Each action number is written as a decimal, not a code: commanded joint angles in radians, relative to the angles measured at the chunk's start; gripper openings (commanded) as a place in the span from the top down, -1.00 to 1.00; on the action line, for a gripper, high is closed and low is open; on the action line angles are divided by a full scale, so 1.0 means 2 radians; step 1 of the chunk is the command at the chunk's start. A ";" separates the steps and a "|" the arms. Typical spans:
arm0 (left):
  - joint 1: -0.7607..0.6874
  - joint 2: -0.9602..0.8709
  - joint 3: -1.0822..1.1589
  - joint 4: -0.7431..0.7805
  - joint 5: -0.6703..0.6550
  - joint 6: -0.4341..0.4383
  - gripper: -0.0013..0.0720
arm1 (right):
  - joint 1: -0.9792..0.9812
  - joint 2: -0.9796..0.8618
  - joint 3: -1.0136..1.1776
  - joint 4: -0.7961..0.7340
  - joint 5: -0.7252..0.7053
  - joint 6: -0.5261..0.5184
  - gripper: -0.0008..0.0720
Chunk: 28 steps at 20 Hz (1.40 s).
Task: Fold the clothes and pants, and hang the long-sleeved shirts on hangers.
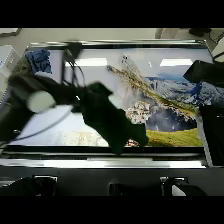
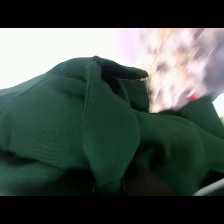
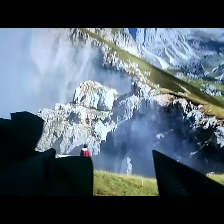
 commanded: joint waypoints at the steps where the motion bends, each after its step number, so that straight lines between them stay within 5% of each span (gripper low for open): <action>1: -0.011 -0.022 -0.158 -0.066 0.053 -0.084 0.88 | 0.000 -0.006 -0.042 0.008 0.031 0.009 -0.86; 2: 0.000 -0.033 -0.179 -0.117 0.078 -0.084 0.87 | 0.000 -0.013 -0.069 0.018 0.026 0.009 -0.86; 3: 0.013 -0.044 -0.190 -0.167 0.105 -0.077 0.45 | 0.000 -0.020 -0.098 0.031 0.016 0.009 -0.87; 4: 0.028 -0.054 -0.187 -0.212 0.121 -0.063 -0.48 | 0.000 -0.028 -0.132 0.042 0.003 0.009 -0.87; 5: 0.048 -0.056 -0.177 -0.249 0.124 -0.035 -0.83 | 0.000 -0.036 -0.162 0.050 -0.005 0.005 -0.89; 9: 0.183 -0.042 -0.054 -0.279 0.006 0.112 -0.83 | 0.000 -0.067 -0.243 0.043 0.003 -0.011 -0.94; 12: 0.300 -0.043 -0.016 -0.238 -0.077 0.134 -0.82 | 0.000 -0.076 -0.310 0.055 -0.005 -0.011 -0.94; 15: 0.362 -0.057 -0.079 -0.241 -0.089 0.160 -0.82 | 0.000 -0.076 -0.376 0.083 -0.039 -0.011 -0.94; 22: 0.357 -0.137 -0.216 -0.397 -0.021 0.278 -0.81 | 0.000 -0.076 -0.409 0.115 -0.054 -0.009 -0.94; 28: 0.340 -0.157 -0.217 -0.410 0.001 0.305 -0.64 | 0.000 -0.076 -0.409 0.115 -0.058 -0.007 -0.94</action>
